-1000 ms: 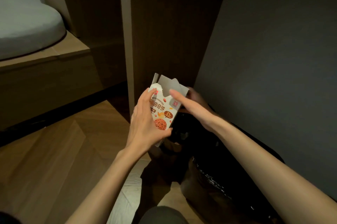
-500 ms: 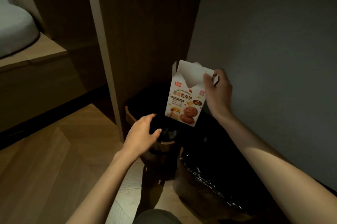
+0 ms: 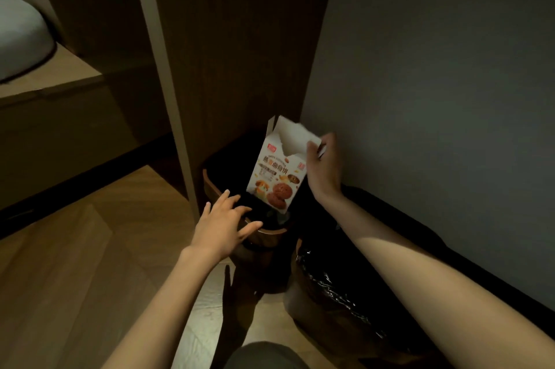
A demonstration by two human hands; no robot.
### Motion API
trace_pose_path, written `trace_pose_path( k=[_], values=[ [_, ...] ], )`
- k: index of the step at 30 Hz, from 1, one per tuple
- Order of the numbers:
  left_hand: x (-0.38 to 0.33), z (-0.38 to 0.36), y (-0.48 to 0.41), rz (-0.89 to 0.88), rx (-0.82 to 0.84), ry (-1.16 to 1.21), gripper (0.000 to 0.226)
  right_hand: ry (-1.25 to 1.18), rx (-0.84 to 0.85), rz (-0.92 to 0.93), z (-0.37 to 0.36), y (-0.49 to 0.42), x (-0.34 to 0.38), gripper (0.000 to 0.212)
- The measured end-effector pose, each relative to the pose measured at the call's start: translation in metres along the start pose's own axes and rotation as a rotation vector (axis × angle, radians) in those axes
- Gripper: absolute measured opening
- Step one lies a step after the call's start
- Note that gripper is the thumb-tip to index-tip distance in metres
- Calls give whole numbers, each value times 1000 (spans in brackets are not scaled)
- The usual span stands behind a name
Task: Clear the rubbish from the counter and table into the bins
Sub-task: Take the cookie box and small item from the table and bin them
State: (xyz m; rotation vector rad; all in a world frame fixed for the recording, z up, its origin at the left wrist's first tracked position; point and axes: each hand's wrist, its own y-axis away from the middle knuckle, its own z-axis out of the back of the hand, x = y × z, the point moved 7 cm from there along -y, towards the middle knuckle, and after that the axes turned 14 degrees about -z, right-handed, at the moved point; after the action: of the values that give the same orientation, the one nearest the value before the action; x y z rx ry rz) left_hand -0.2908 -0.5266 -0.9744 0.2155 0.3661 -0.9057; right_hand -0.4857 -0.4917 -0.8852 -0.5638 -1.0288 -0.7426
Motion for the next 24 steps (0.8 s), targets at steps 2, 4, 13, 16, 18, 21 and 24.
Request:
trace_pose_path(
  k=[2, 4, 13, 16, 18, 21, 24],
  values=[
    [2, 3, 3, -32, -11, 10, 50, 100, 56, -84, -24, -6, -27, 11],
    [2, 7, 5, -67, -24, 13, 46, 325, 211, -173, -49, -13, -55, 9],
    [4, 18, 11, -109, -56, -62, 41, 724, 607, -2, -74, 0, -60, 30],
    [5, 20, 11, -117, -36, -83, 39, 1161, 662, -56, -77, 6, -85, 41],
    [6, 20, 9, -112, -21, -83, 39, 1287, 624, -68, -76, 5, -91, 42],
    [10, 19, 6, -95, -34, -48, 41, 1156, 544, 15, -80, 3, -76, 39],
    [10, 24, 3, -92, -146, -12, 42, 1000, 436, 168, -80, 7, -49, 33]
  ],
)
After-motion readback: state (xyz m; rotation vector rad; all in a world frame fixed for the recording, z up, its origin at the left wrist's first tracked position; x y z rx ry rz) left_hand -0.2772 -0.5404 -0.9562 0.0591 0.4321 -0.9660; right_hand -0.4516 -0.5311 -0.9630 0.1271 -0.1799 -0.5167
